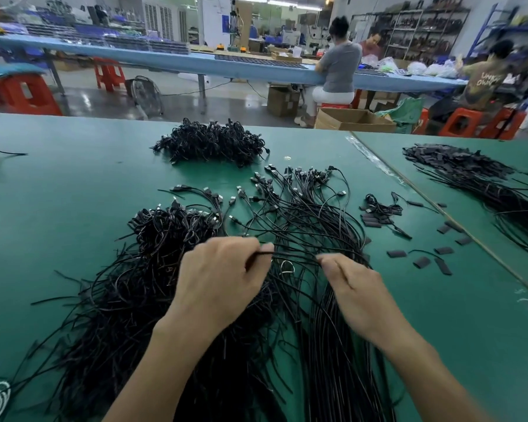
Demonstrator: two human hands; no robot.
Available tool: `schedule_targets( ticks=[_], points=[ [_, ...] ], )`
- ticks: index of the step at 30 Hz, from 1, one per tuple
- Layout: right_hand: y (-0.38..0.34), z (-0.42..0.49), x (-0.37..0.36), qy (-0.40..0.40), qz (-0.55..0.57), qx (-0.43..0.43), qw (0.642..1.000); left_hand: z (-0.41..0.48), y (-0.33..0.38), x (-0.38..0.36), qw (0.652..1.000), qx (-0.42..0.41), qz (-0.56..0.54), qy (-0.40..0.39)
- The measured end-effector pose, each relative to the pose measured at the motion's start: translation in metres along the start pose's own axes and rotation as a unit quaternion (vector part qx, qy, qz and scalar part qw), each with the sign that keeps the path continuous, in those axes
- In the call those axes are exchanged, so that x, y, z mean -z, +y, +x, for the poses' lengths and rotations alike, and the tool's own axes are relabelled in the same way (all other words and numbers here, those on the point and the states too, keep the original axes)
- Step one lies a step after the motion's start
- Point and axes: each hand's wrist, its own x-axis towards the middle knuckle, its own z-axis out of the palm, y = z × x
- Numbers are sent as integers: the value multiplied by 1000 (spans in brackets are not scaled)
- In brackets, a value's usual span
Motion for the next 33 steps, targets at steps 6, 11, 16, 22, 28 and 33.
schedule_targets(
  ticks=[6, 11, 16, 22, 28, 33],
  points=[
    [-41, -15, -16, 21, 126, 138, 982, -3, 6, -10, 993, 5, 21, -115],
    [-33, -9, -8, 131, 109, 97, 981, 0, -4, 6, 996, 79, -6, -44],
    [-24, -4, -4, 170, 178, 65, 967, -2, -7, 4, 960, 126, -155, -197],
    [-36, 1, 0, 115, 271, 93, 951, -5, 9, 19, 751, 17, -518, -409],
    [-40, -13, -14, -91, 168, 114, 975, 1, 14, 15, 637, 179, -728, -179],
    [-49, -24, -15, -132, 84, 150, 976, 2, 10, -9, 698, 230, -678, -3]
  ],
)
